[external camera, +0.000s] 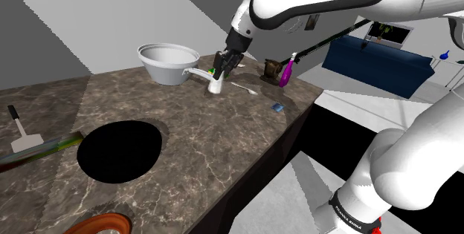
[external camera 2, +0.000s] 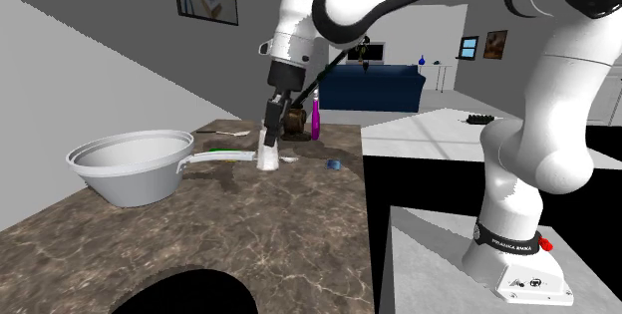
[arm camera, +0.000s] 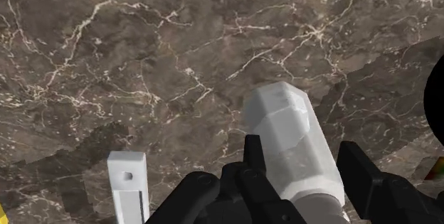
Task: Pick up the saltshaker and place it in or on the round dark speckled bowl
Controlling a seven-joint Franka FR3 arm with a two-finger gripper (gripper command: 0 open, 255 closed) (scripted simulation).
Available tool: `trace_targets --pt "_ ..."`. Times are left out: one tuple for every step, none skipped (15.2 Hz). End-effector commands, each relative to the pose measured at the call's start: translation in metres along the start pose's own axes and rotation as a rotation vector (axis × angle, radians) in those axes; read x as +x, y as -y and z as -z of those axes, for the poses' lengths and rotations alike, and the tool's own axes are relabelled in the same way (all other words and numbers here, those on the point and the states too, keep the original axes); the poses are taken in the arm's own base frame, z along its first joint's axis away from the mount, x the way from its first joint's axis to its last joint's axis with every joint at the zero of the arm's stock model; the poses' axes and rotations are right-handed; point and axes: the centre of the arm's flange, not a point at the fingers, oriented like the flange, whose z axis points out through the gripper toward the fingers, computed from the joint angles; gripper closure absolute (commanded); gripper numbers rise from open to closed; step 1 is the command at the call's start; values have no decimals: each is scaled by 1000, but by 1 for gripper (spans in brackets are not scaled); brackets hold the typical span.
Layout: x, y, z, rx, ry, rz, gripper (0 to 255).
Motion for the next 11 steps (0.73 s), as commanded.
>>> trace_targets --pt "2 25 -4 0 0 -1 255" --pt "4 38 -5 0 0 -1 255" --pt "5 51 -7 0 0 -1 255" --pt "7 64 -8 0 0 -1 255" --pt "8 77 -10 0 0 -1 255" --pt "10 90 -12 0 0 -1 255" --pt "11 103 -13 0 0 -1 255" --pt "13 116 -15 0 0 -1 255" --pt "14 129 -16 0 0 -1 255" --pt "16 142 -18 0 0 -1 255" --pt "17 155 -19 0 0 -1 255"
